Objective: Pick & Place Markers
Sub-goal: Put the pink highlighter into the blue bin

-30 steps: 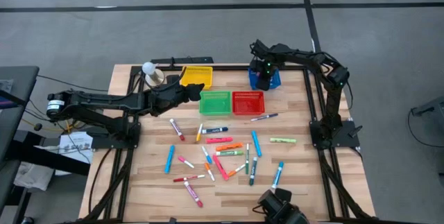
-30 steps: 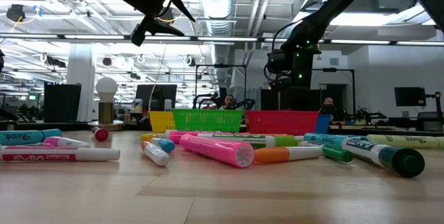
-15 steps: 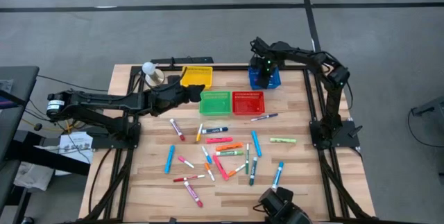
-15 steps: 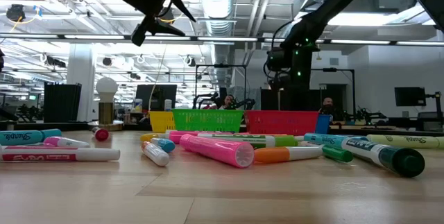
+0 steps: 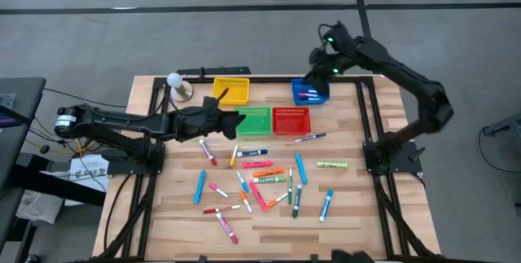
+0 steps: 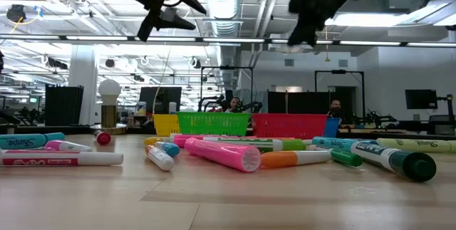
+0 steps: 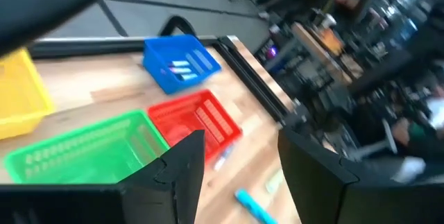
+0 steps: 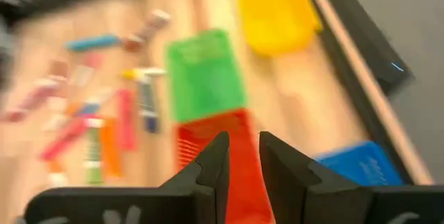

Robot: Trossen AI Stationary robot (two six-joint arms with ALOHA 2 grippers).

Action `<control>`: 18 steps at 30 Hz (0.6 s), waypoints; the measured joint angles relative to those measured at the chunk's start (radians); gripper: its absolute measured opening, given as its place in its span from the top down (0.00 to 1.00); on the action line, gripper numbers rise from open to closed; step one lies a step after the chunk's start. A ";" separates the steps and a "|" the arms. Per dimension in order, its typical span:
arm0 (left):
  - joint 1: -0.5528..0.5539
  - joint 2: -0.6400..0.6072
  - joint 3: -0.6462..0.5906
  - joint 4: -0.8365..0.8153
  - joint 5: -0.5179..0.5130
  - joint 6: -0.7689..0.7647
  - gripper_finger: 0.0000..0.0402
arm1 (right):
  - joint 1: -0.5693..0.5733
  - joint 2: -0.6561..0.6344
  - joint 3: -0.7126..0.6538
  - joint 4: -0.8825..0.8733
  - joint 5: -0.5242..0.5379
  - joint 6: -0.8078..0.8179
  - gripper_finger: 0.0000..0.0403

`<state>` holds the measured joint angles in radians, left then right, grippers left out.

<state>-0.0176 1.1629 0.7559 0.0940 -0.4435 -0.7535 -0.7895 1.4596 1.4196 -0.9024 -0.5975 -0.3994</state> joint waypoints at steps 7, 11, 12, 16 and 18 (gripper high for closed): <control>-0.090 0.000 0.000 0.000 0.079 0.069 0.55 | 0.028 -0.218 -0.158 0.031 -0.229 0.010 0.83; -0.151 0.000 0.000 0.000 0.079 0.063 0.55 | 0.066 -0.321 -0.275 0.076 -0.383 0.016 0.83; -0.167 0.000 0.000 0.000 0.079 0.051 0.55 | 0.076 -0.343 -0.304 0.098 -0.420 0.029 0.83; -0.217 0.000 0.000 -0.006 0.085 -0.045 0.55 | 0.125 -0.420 -0.413 0.209 -0.478 0.111 0.83; -0.233 0.000 0.000 -0.009 0.117 -0.099 0.55 | 0.150 -0.449 -0.459 0.267 -0.478 0.150 0.83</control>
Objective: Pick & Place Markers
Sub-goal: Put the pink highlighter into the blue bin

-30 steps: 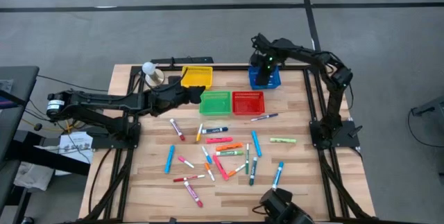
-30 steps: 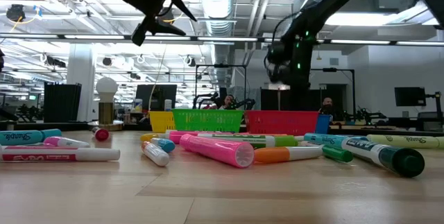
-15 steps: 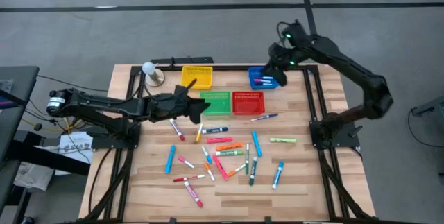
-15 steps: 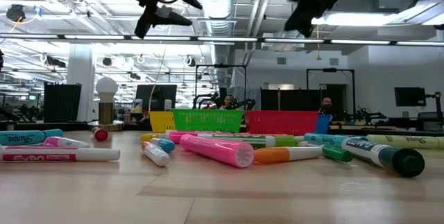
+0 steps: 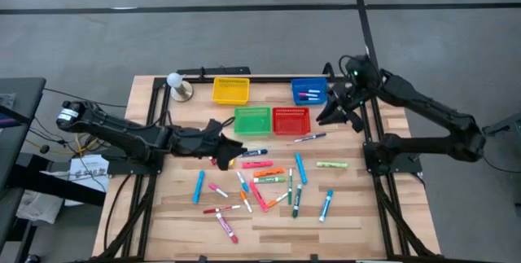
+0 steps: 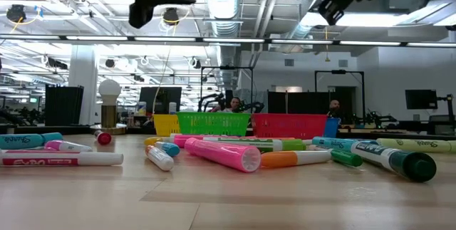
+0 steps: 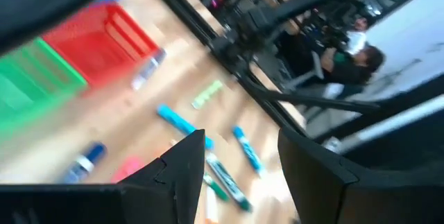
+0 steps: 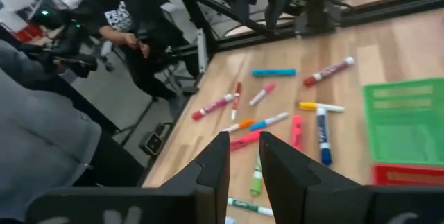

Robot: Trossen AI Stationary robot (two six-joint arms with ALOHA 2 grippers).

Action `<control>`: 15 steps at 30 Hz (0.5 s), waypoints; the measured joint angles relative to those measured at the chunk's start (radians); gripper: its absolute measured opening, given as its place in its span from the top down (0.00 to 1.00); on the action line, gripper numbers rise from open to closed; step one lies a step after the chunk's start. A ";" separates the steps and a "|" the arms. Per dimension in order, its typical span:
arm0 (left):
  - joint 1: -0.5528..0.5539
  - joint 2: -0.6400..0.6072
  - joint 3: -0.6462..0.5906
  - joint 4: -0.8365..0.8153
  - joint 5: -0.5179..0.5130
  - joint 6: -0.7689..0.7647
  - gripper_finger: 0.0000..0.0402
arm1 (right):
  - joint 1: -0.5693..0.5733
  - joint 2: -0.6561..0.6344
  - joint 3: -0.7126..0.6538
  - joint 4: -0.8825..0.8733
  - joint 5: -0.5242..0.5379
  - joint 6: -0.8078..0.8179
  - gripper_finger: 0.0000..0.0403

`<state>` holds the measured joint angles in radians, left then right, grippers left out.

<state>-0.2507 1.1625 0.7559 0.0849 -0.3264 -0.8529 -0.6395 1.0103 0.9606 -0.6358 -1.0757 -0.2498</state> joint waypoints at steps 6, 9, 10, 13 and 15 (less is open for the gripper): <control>-0.062 0.038 0.000 -0.003 0.115 -0.135 0.55 | 0.068 -0.066 -0.120 0.183 0.000 0.101 0.83; -0.098 0.077 0.000 -0.009 0.130 -0.189 0.55 | 0.095 -0.087 -0.173 0.283 0.001 0.155 0.83; -0.108 0.092 0.000 -0.013 0.137 -0.212 0.55 | 0.103 -0.094 -0.192 0.321 0.001 0.180 0.83; -0.132 0.135 0.000 -0.055 0.144 -0.284 0.55 | 0.126 -0.101 -0.240 0.411 0.013 0.249 0.83; -0.145 0.158 0.000 -0.102 0.160 -0.331 0.55 | 0.145 -0.102 -0.269 0.466 0.036 0.289 0.83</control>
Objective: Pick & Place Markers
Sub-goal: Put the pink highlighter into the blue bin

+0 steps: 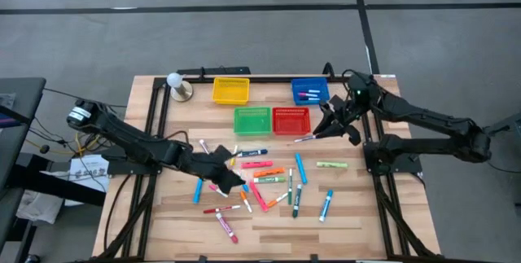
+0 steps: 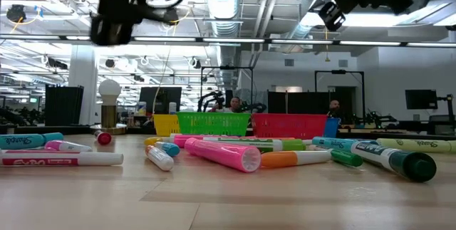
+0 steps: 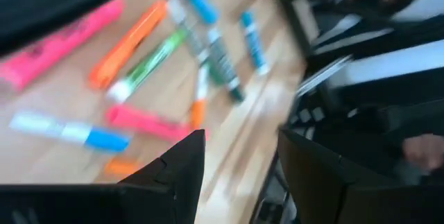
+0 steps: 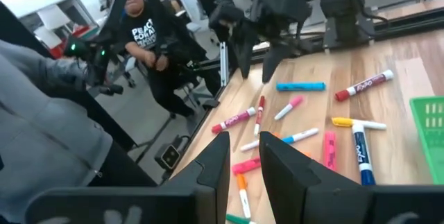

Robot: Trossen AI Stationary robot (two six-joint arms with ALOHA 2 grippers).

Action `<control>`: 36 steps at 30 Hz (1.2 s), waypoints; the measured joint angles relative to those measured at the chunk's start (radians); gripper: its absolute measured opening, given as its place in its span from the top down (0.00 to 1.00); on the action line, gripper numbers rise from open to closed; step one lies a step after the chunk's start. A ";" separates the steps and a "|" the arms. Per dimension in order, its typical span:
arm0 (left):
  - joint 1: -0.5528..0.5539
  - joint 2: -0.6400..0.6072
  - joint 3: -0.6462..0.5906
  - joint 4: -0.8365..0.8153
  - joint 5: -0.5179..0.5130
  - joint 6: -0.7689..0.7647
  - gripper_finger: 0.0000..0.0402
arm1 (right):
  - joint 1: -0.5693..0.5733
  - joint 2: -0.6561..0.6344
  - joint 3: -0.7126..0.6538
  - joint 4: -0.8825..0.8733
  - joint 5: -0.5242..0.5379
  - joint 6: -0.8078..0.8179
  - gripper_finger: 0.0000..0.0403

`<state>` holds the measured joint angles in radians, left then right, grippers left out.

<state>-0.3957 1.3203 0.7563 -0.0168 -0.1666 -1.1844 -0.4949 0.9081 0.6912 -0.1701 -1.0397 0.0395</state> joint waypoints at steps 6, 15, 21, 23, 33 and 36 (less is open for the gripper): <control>-0.006 0.030 0.000 -0.212 0.153 -0.076 0.55 | 0.052 0.002 -0.041 0.049 0.082 0.040 0.83; -0.004 0.034 0.000 -0.442 0.234 0.174 0.55 | 0.069 0.002 -0.044 0.048 0.108 0.041 0.83; -0.003 0.040 0.000 -0.466 0.220 0.403 0.55 | 0.068 0.002 -0.044 0.048 0.137 0.043 0.83; -0.003 0.040 0.000 -0.476 0.218 0.494 0.55 | 0.068 0.002 -0.044 0.049 0.138 0.043 0.83; -0.003 0.068 0.000 -0.476 0.143 0.880 0.55 | 0.068 0.002 -0.044 0.048 0.153 0.065 0.83; -0.004 0.112 0.000 -0.477 0.144 0.910 0.55 | 0.068 0.002 -0.044 0.048 0.153 0.067 0.83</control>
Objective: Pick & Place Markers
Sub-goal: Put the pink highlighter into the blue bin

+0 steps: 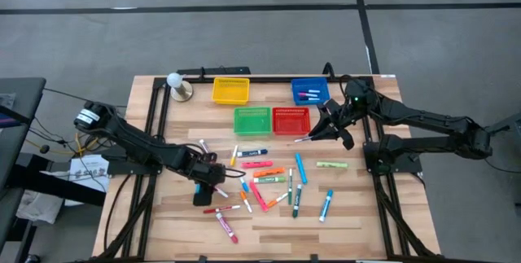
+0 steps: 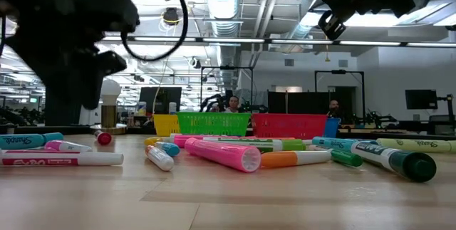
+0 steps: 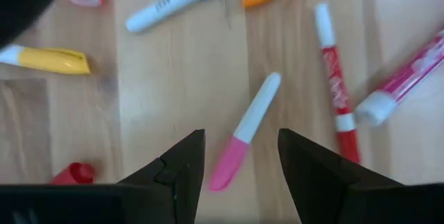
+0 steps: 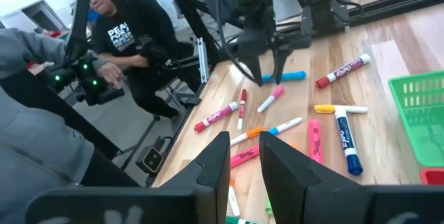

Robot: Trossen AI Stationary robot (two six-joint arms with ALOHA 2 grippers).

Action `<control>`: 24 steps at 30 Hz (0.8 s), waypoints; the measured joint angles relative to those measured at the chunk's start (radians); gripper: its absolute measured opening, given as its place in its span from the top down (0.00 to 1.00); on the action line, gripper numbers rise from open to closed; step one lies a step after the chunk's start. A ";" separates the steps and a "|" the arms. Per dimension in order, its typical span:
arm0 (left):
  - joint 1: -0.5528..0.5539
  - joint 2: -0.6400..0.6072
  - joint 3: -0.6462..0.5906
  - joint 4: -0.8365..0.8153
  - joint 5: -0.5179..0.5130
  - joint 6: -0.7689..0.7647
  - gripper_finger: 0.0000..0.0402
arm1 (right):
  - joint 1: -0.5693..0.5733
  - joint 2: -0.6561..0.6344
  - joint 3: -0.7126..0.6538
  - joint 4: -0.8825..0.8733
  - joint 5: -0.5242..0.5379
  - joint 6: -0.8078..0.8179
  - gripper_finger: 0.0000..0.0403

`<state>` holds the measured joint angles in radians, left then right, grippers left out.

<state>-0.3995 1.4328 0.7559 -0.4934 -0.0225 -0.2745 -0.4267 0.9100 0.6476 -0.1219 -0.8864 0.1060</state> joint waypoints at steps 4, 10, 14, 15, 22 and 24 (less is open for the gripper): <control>-0.004 0.070 0.000 -0.001 0.008 0.035 0.55 | 0.000 0.000 0.000 0.000 0.000 0.005 0.83; -0.004 0.141 0.000 -0.005 0.007 0.035 0.55 | 0.000 0.000 0.000 0.000 0.005 0.027 0.83; -0.004 0.164 0.003 -0.004 0.008 0.035 0.55 | 0.000 0.000 0.000 0.000 0.006 0.028 0.83; -0.004 0.168 0.004 -0.004 0.009 0.035 0.55 | 0.000 0.000 0.000 0.000 0.006 0.028 0.83; -0.004 0.175 0.004 -0.022 0.014 0.035 0.60 | 0.000 0.000 0.000 0.001 0.006 0.028 0.83; -0.004 0.176 0.004 -0.023 0.016 0.034 0.65 | 0.000 0.000 0.001 0.002 0.006 0.028 0.83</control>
<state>-0.4037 1.6085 0.7601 -0.5159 -0.0061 -0.2401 -0.4267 0.9100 0.6483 -0.1201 -0.8799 0.1337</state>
